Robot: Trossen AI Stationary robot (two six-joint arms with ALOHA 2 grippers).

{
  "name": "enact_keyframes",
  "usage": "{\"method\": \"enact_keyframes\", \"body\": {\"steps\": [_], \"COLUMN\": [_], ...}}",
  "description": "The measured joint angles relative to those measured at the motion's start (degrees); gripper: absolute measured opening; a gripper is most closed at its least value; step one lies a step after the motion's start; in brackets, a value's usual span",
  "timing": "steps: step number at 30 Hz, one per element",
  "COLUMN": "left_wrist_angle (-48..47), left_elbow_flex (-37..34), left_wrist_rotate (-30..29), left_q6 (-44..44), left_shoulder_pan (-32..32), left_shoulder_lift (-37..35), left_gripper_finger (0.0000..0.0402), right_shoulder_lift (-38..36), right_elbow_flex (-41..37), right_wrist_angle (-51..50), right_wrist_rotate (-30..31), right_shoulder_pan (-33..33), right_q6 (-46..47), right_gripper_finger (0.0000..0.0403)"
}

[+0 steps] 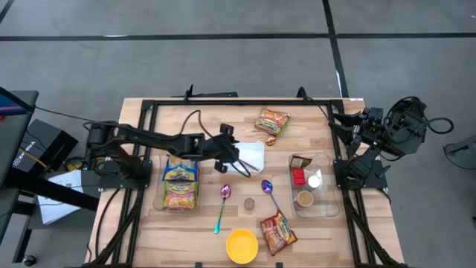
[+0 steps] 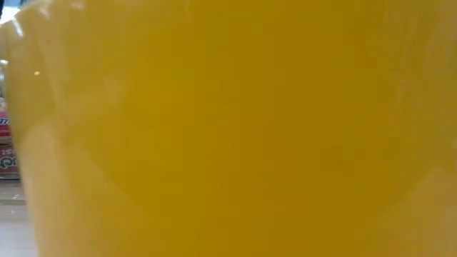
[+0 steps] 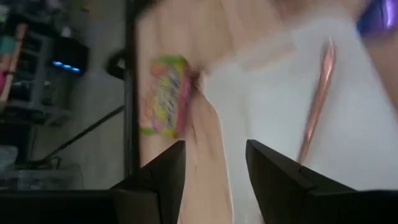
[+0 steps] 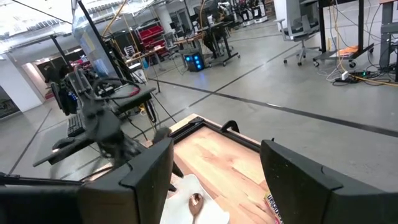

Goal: Pick & Place Food Item
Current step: Put the left violet spoon into the white bin

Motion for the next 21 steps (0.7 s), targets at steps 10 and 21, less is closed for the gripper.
{"method": "enact_keyframes", "body": {"steps": [10,21], "left_wrist_angle": [-0.06,10.38], "left_elbow_flex": [0.02,0.04], "left_wrist_rotate": [3.12,2.62], "left_q6": [-29.82,-40.60], "left_shoulder_pan": [-0.51,-7.79], "left_shoulder_lift": [-15.70,-26.46], "left_gripper_finger": [0.0158,0.0181], "right_shoulder_lift": [0.04,0.04], "right_elbow_flex": [0.01,0.01], "right_wrist_angle": [-0.42,-0.18], "right_wrist_rotate": [-0.13,-0.14], "right_shoulder_pan": [0.02,0.08], "right_q6": [0.00,0.00], "right_gripper_finger": [0.0235,0.0235]}}
